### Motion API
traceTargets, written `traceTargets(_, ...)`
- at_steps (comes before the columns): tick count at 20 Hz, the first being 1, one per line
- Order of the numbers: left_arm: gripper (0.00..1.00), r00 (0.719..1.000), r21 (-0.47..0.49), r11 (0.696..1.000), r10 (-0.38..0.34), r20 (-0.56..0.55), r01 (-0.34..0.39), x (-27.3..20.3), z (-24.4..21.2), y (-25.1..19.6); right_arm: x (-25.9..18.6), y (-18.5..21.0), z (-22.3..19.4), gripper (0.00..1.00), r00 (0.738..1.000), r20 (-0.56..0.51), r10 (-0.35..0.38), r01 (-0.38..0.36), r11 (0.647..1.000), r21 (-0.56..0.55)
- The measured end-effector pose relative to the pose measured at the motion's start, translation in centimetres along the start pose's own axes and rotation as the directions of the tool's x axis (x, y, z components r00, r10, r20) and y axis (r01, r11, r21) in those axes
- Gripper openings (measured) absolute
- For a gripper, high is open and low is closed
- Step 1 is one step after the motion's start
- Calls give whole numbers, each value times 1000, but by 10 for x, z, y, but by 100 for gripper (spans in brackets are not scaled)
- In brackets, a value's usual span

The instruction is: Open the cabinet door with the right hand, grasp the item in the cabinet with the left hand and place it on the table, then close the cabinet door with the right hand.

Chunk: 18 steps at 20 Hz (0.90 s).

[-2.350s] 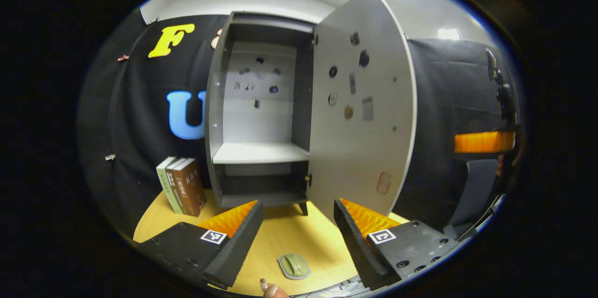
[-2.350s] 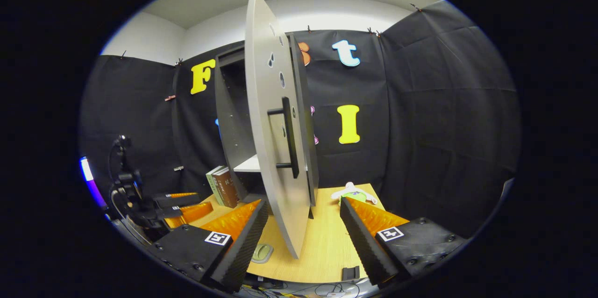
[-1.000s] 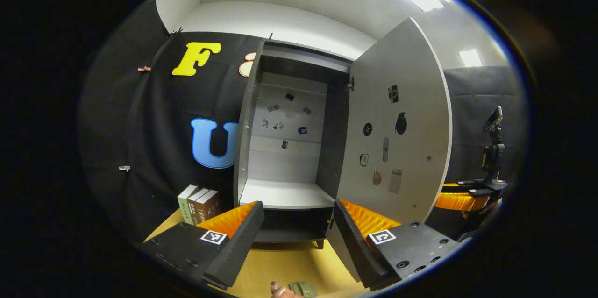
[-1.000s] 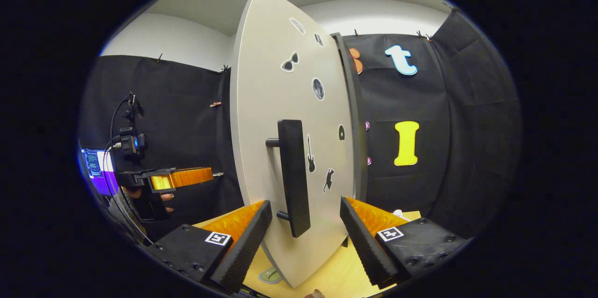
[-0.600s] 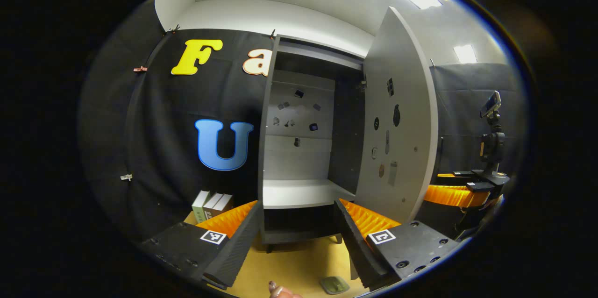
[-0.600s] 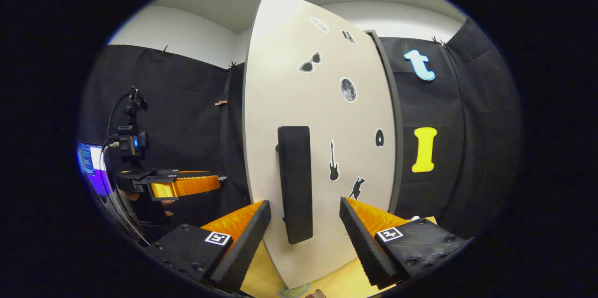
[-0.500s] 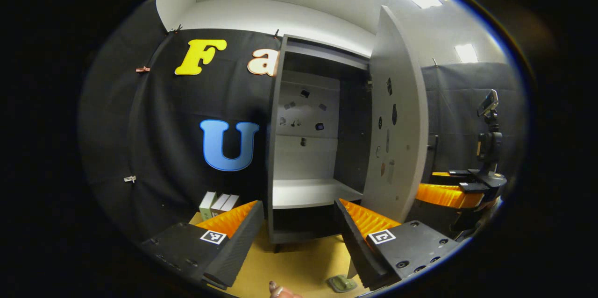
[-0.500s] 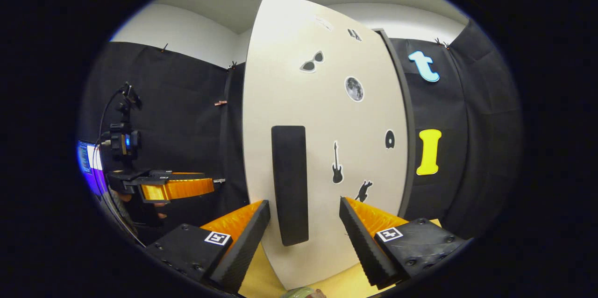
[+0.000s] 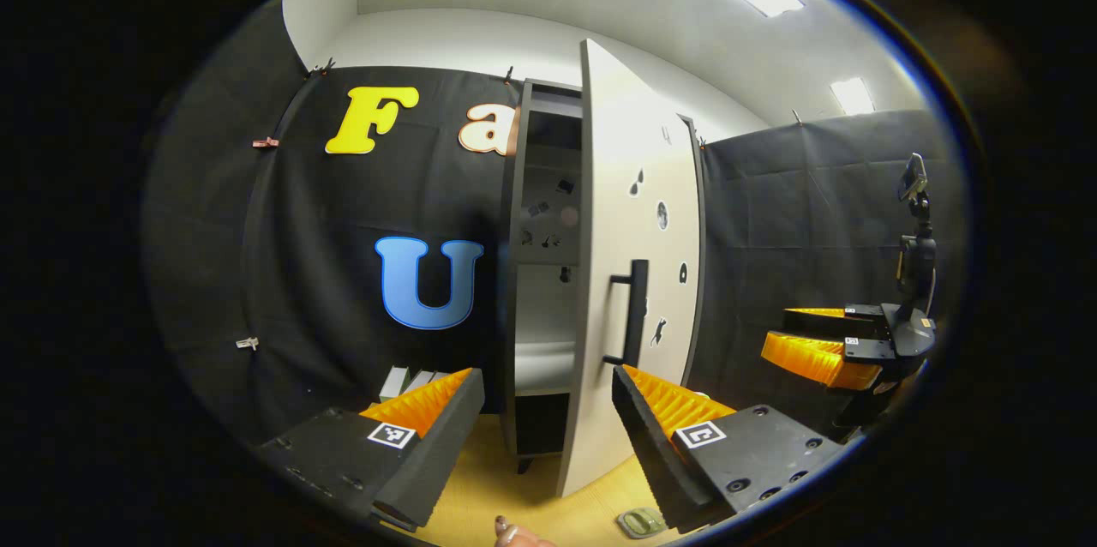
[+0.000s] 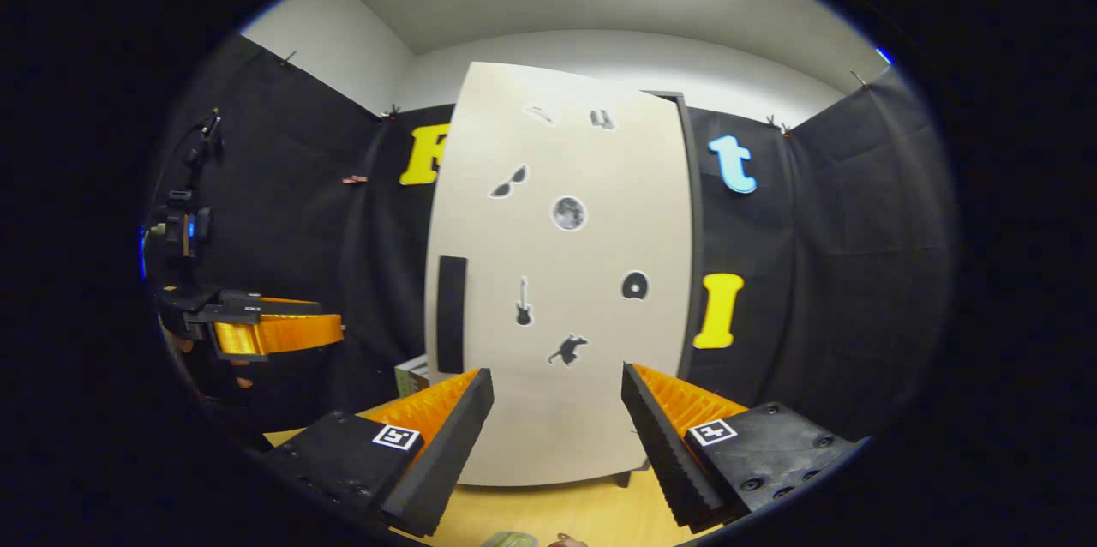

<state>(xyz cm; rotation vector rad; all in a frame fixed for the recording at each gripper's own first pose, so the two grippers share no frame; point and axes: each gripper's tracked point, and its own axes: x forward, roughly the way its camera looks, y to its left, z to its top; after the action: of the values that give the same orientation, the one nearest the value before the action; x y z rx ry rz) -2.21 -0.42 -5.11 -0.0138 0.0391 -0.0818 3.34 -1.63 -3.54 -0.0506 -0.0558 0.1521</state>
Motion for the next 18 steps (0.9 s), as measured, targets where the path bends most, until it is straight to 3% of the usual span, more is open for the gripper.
traceTargets(3, 94, 999, 4, 999, 35, 9, -35, 2, 3, -10, -5, -12, 9, 98, 998, 19, -56, 56, 998, 8)
traceTargets(6, 95, 998, 43, 997, 59, 26, -60, 0, 9, -22, -5, -29, 14, 98, 994, 35, -103, 105, 993, -54)
traceTargets(8, 92, 998, 54, 997, 49, 45, -52, 3, 13, -34, -10, -36, 15, 98, 993, 39, -108, 111, 991, -77)
traceTargets(10, 94, 999, 40, 999, 14, 33, -15, 3, 9, -50, -17, -42, 17, 98, 993, 46, -110, 113, 991, -75)
traceTargets(18, 95, 999, 34, 999, 31, 40, -32, 0, 12, -55, -28, -49, 17, 98, 995, 38, -96, 98, 994, -43)
